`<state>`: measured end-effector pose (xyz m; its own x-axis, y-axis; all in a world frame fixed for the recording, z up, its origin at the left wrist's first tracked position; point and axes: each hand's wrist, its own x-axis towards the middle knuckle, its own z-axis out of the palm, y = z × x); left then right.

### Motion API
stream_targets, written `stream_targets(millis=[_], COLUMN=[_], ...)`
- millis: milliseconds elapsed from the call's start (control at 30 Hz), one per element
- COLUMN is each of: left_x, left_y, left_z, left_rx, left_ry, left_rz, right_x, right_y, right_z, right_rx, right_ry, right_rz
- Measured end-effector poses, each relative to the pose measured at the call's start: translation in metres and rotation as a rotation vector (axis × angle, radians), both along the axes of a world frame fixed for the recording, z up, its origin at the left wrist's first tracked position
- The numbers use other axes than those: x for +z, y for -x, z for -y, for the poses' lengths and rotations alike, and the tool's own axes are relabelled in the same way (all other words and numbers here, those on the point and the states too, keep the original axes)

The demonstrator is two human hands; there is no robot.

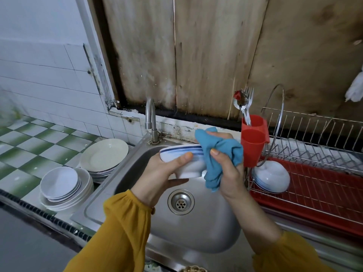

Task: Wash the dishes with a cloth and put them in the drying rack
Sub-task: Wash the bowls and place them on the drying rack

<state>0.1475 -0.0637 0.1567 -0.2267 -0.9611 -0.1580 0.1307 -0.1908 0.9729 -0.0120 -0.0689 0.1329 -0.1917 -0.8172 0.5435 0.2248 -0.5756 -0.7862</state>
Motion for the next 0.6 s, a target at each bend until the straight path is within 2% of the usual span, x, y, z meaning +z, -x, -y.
stream_targets(millis=[67, 100, 167, 200, 233, 267, 333, 367, 400, 467, 600], left_x=[-0.003, -0.006, -0.010, -0.011, -0.011, -0.010, -0.008, -0.008, -0.010, -0.017, -0.019], left_y=[-0.004, -0.007, -0.008, -0.007, -0.006, -0.004, 0.000, 0.002, 0.002, 0.000, -0.014], left_z=[0.001, 0.001, 0.000, -0.001, -0.003, -0.005, -0.006, -0.006, -0.005, 0.000, -0.001], left_rx=[0.002, 0.001, 0.029, 0.062, 0.091, 0.102, 0.061, 0.024, 0.000, -0.014, 0.016], left_ry=[0.079, 0.143, 0.298, 0.360, 0.404, 0.442, 0.515, 0.540, 0.560, 0.606, 0.638], left_rz=[-0.042, -0.006, 0.173, 0.266, 0.331, 0.362, 0.377, 0.387, 0.402, 0.410, 0.426], right_x=[0.006, 0.012, 0.029, 0.038, 0.046, 0.051, 0.057, 0.055, 0.051, 0.045, 0.050], right_y=[0.008, 0.011, 0.014, 0.012, 0.009, 0.006, -0.004, -0.011, -0.019, -0.028, -0.008], right_z=[0.002, 0.003, 0.002, 0.003, 0.002, 0.002, 0.000, -0.001, -0.003, -0.010, -0.010], right_rx=[0.103, 0.106, 0.089, 0.054, 0.004, -0.076, -0.270, -0.292, -0.273, -0.153, 0.355], right_ry=[-0.087, -0.166, -0.323, -0.361, -0.377, -0.362, -0.274, -0.242, -0.258, -0.317, -0.350], right_rz=[-0.023, 0.015, 0.135, 0.146, 0.073, -0.109, -0.724, -0.934, -1.044, -1.008, -0.846])
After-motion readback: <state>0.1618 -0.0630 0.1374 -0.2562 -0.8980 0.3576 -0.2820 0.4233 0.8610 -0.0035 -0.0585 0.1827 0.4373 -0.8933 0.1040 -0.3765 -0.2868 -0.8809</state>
